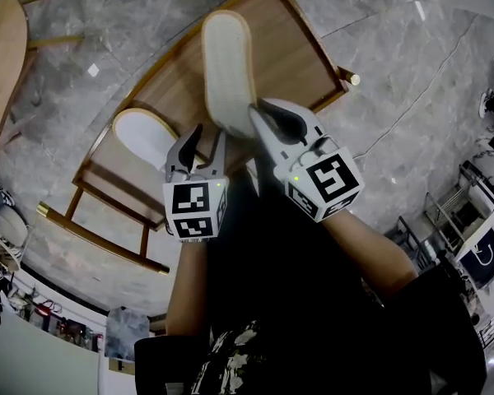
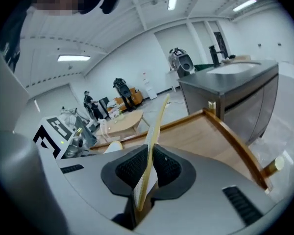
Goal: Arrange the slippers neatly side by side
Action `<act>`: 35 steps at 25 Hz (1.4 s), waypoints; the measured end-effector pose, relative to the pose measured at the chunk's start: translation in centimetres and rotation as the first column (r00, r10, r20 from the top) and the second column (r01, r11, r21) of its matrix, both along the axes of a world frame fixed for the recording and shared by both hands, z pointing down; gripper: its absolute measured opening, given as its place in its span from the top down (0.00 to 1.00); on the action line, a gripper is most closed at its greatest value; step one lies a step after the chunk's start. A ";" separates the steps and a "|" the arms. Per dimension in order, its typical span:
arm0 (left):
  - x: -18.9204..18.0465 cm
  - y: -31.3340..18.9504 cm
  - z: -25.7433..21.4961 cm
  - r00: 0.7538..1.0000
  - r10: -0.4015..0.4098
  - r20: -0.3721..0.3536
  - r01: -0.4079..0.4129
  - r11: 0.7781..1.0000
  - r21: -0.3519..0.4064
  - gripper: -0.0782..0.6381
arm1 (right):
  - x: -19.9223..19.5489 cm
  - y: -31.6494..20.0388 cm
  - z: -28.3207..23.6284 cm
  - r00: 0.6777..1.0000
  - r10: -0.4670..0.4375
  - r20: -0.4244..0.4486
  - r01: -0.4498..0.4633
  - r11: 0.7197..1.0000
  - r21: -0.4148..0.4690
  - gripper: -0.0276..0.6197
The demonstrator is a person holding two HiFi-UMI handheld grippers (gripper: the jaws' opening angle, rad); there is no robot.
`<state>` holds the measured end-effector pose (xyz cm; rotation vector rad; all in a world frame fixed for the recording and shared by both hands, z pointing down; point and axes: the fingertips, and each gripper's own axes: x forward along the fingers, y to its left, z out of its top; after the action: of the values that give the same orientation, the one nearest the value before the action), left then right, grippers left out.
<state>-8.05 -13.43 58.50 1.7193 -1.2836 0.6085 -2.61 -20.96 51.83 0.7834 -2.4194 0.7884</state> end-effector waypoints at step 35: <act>-1.6 5.0 -5.9 0.826 -0.563 -0.014 0.547 0.797 0.257 0.22 | 1.9 4.8 -0.1 0.377 -0.733 -0.566 0.878 0.088 0.470 0.92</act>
<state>-9.64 -8.40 52.56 1.4065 -1.8779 0.1530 -0.74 -16.13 51.73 -0.4174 -2.3700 -0.7739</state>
